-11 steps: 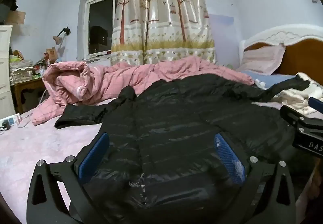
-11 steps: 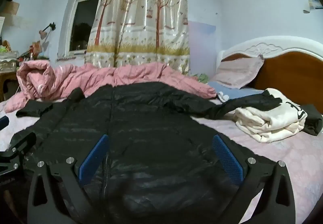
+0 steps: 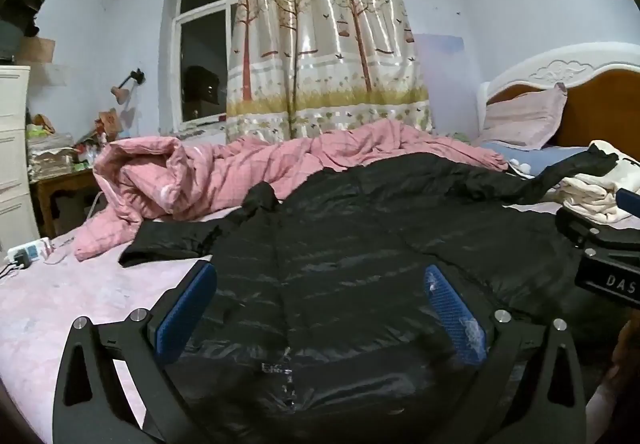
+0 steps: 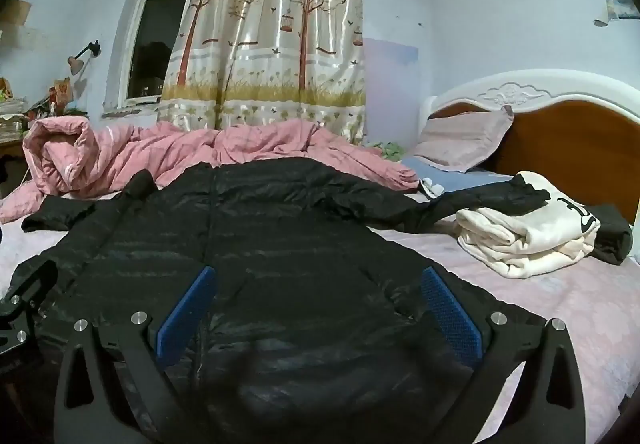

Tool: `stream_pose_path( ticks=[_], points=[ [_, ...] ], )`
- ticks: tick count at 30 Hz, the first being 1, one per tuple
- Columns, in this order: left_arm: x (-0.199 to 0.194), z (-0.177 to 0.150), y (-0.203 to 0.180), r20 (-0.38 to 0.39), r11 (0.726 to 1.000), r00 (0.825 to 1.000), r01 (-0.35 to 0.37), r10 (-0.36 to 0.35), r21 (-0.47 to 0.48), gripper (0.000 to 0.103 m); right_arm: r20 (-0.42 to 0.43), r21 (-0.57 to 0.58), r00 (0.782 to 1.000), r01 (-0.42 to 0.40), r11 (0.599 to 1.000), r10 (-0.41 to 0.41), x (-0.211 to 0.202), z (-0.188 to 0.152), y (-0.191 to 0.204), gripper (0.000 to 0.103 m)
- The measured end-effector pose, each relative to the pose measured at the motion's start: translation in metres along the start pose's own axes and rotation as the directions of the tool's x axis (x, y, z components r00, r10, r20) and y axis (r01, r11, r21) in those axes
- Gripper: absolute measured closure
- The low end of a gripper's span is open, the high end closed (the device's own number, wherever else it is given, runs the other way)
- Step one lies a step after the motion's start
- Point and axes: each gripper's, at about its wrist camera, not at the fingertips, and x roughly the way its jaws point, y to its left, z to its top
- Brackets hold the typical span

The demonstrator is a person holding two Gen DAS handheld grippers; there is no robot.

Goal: Fold large clothes

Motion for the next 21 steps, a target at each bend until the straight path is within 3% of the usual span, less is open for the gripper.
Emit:
stream_pose_path(
  ticks=[6,8,21],
  points=[
    [-0.002,0.002,0.013,0.016,0.998,0.999,0.035,-0.034,-0.054,0.000,-0.008,0.018,1.000,0.000,1.000,0.000,0.005,0.003,0.008,0.000],
    [0.000,0.002,0.013,0.006,0.998,0.999,0.039,-0.038,-0.052,0.000,0.002,0.013,1.000,0.029,1.000,-0.029,0.000,-0.001,0.023,0.000],
    [0.000,0.001,0.007,-0.010,0.999,1.000,0.020,-0.020,-0.038,0.000,-0.046,0.028,0.998,0.031,0.999,-0.030,0.006,0.000,0.017,0.000]
  ],
)
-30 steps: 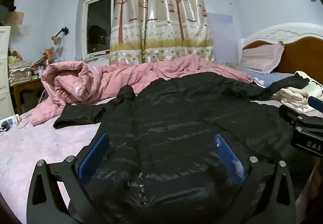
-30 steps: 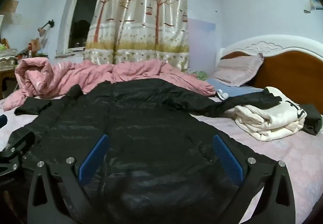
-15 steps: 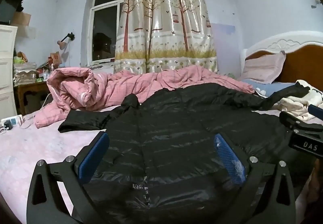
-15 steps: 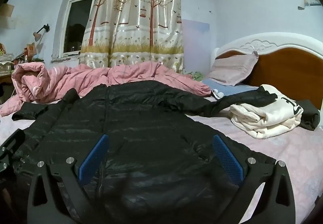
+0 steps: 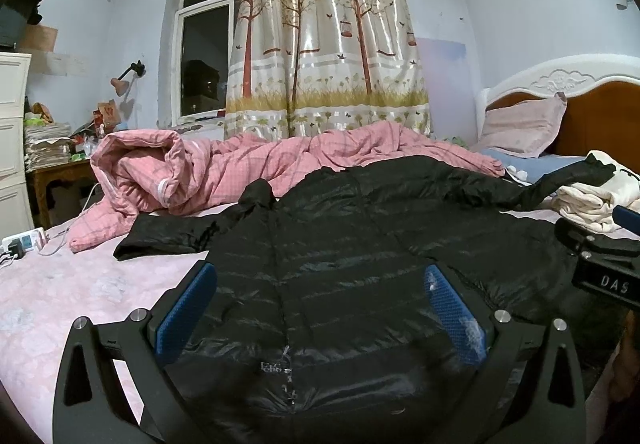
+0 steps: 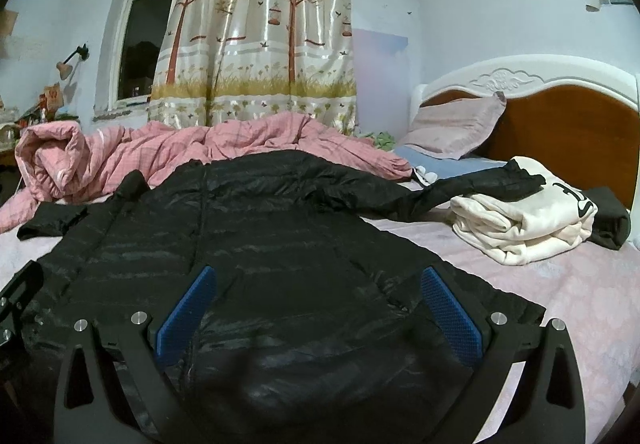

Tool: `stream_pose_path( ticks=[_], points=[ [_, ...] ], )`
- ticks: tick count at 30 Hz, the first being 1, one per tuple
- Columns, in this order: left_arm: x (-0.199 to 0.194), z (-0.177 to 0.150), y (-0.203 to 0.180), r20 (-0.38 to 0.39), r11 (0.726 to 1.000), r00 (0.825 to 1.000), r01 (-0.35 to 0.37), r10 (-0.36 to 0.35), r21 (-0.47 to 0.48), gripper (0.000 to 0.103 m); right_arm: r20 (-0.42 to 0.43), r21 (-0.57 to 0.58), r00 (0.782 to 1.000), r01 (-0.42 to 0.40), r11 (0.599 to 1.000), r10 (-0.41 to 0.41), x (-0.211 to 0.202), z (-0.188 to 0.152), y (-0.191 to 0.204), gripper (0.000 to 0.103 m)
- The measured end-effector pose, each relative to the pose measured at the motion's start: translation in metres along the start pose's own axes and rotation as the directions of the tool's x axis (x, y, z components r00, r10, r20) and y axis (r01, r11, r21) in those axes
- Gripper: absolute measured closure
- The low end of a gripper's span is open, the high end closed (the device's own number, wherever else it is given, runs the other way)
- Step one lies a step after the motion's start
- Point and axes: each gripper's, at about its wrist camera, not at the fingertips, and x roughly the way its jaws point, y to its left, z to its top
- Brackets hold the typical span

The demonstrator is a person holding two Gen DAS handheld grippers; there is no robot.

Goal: Fold large clothes

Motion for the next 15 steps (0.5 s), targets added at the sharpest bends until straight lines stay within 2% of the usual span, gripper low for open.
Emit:
stream_pose_path(
  ticks=[2,9,15],
  points=[
    [-0.0026,0.0008,0.0016,0.009,1.000,1.000,-0.018,0.018,-0.010,0.000,-0.012,-0.008,1.000,0.009,1.000,-0.010,0.0027,-0.0001,0.0003,0.000],
    [0.0014,0.0013,0.0049,-0.008,1.000,1.000,0.025,-0.025,-0.019,0.000,-0.038,0.023,0.999,0.017,1.000,-0.016,0.0083,-0.0003,-0.0059,0.000],
    [0.0018,-0.0002,-0.0016,-0.010,1.000,1.000,0.017,-0.017,0.008,0.000,-0.036,0.038,0.998,0.051,0.998,-0.050,0.0089,-0.0019,-0.0063,0.000]
  ],
)
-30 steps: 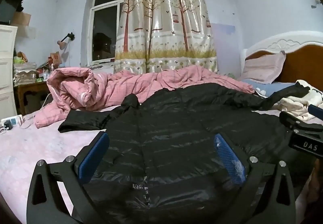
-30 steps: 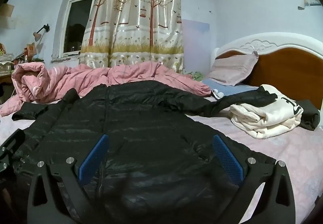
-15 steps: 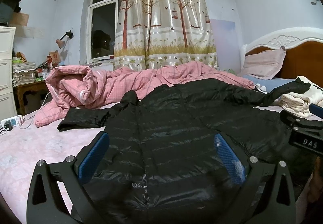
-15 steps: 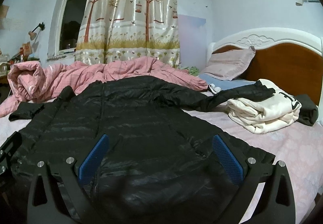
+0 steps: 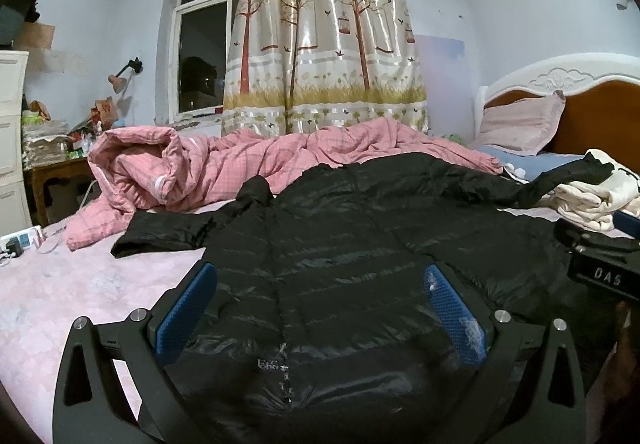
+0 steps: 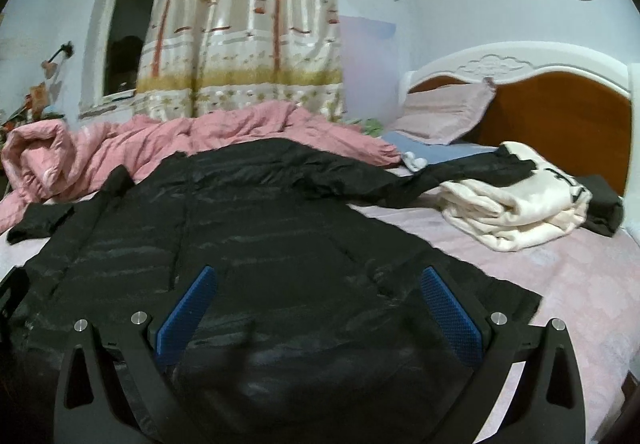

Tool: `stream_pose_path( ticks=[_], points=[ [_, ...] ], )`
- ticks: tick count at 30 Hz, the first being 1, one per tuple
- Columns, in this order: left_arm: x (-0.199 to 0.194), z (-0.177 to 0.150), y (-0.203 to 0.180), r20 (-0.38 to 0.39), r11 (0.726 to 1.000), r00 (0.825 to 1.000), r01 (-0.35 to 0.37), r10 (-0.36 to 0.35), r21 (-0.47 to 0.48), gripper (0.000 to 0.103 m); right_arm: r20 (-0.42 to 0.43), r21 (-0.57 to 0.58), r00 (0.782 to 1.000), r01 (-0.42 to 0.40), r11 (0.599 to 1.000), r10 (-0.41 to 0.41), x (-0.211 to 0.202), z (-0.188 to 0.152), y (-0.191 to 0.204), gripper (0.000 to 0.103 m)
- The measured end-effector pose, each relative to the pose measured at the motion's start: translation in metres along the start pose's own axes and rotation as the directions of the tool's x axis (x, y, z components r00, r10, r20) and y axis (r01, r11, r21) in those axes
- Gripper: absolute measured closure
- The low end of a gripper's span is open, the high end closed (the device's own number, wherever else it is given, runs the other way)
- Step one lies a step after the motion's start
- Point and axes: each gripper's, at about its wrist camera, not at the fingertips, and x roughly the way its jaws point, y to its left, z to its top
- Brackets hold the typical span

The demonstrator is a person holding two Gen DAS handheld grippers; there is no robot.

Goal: Fold large clothes

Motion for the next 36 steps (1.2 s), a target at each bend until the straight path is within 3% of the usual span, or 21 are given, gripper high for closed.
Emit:
stream_pose_path(
  ticks=[19,32,36],
  points=[
    [0.004,0.000,0.004,-0.009,1.000,1.000,0.011,-0.012,-0.027,0.000,0.017,-0.047,1.000,-0.010,0.999,0.011,-0.007,0.001,0.011,0.000],
    [0.009,-0.002,0.011,-0.025,0.997,0.999,0.023,-0.025,-0.067,0.000,0.101,-0.099,0.995,0.031,0.995,-0.021,-0.024,0.000,0.023,0.000],
    [0.009,-0.003,0.012,-0.022,0.998,0.999,0.022,-0.023,-0.063,0.000,0.094,-0.118,0.996,0.025,0.993,-0.014,-0.023,0.000,0.025,0.000]
  ],
)
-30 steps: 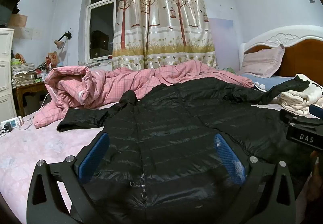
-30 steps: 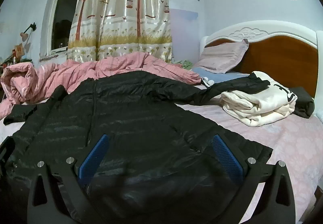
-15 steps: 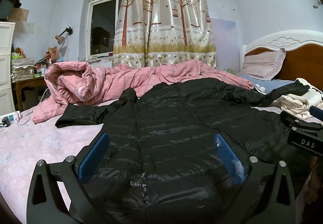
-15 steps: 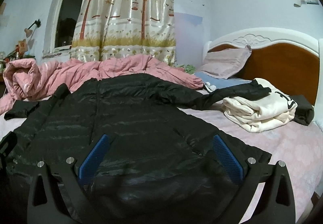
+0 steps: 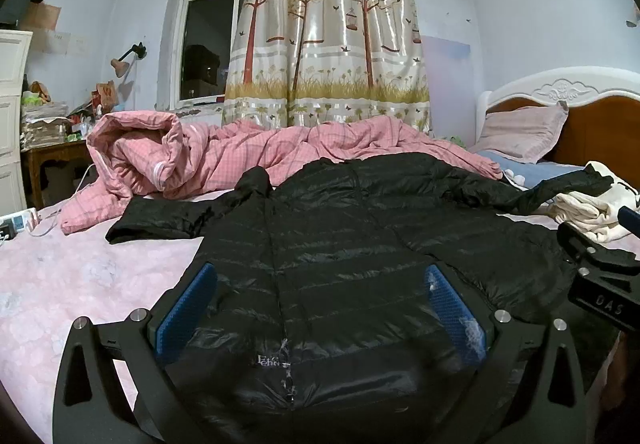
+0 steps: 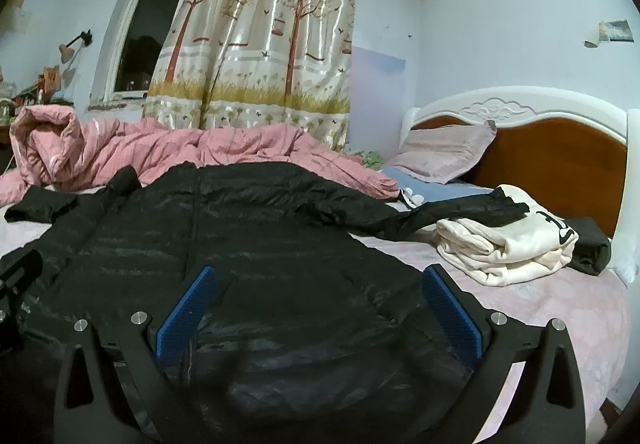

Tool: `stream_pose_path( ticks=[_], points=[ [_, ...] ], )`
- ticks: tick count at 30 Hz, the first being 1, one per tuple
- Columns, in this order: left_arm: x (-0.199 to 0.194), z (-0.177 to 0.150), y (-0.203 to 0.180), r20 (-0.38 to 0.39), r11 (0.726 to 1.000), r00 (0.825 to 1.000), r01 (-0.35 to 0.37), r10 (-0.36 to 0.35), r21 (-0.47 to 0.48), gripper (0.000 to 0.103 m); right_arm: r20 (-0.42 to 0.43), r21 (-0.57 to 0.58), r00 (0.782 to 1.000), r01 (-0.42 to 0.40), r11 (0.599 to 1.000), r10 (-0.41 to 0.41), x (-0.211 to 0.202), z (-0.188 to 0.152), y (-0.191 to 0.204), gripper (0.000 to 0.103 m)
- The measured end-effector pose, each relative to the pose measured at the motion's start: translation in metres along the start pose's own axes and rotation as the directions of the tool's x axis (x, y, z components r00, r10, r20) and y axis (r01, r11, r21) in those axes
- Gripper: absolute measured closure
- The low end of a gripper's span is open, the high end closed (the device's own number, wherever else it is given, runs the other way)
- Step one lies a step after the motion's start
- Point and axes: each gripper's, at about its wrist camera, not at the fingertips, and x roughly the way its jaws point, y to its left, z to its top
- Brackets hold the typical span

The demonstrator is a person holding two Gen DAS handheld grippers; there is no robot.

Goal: Fold large clothes

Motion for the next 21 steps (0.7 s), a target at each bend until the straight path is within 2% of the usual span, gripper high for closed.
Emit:
stream_pose_path(
  ticks=[21],
  points=[
    [-0.002,-0.002,0.003,-0.011,1.000,1.000,-0.006,0.006,-0.003,0.000,-0.053,0.013,0.998,-0.013,1.000,0.014,0.012,-0.002,-0.003,0.000]
  ],
)
